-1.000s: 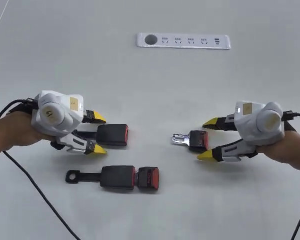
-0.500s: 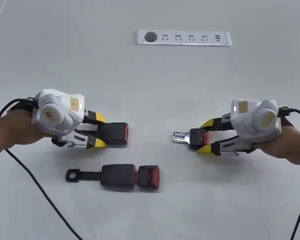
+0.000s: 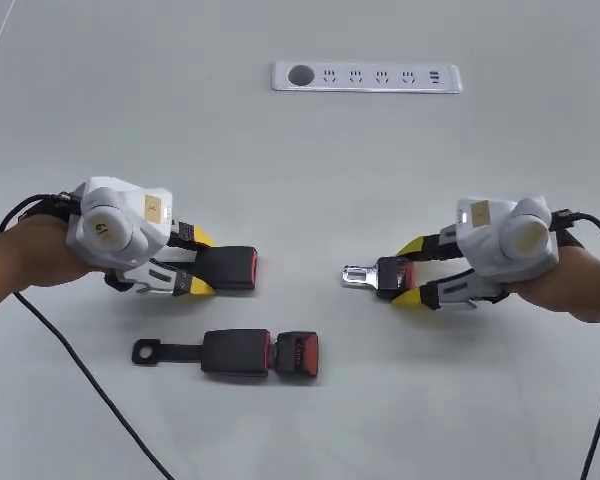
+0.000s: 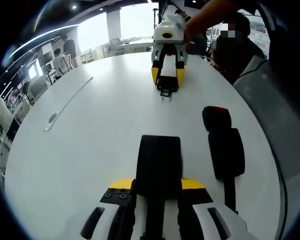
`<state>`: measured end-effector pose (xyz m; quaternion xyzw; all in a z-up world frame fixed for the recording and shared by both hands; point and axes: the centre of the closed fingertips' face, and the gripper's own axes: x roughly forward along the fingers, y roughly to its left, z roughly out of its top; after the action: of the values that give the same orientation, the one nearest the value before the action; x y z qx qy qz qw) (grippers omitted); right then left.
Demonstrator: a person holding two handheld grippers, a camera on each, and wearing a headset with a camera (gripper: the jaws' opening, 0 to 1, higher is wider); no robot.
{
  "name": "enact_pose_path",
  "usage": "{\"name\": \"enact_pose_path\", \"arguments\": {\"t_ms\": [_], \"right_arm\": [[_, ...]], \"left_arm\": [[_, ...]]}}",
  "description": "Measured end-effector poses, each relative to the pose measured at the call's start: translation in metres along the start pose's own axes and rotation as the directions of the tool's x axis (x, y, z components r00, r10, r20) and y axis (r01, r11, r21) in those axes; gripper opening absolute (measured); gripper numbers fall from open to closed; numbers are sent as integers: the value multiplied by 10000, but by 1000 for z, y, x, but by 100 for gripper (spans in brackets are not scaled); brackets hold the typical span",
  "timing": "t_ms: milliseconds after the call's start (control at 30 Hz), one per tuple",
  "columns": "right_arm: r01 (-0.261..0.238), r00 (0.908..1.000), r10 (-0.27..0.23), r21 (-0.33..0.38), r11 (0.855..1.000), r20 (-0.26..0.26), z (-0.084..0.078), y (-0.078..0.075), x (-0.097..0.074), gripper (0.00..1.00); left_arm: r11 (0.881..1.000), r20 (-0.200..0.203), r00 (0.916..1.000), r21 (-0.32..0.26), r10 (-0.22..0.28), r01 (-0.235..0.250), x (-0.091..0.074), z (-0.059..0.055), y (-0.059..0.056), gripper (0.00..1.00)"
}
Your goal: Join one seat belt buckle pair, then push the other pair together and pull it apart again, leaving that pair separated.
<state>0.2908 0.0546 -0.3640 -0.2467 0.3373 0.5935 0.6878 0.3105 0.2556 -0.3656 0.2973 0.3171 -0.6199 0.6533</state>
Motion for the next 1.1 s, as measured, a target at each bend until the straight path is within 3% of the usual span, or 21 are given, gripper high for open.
{"name": "enact_pose_path", "arguments": {"t_ms": [367,1100], "right_arm": [[-134,9997,138,-141,9998,218,10,-1,9,34],[-205,9969,227,-300,9993,752,48,2,44,34]], "left_arm": [[10000,-75,10000,42,-13,14,1,1,1,33],[10000,-94,10000,50,-13,14,-1,0,-1,33]]}}
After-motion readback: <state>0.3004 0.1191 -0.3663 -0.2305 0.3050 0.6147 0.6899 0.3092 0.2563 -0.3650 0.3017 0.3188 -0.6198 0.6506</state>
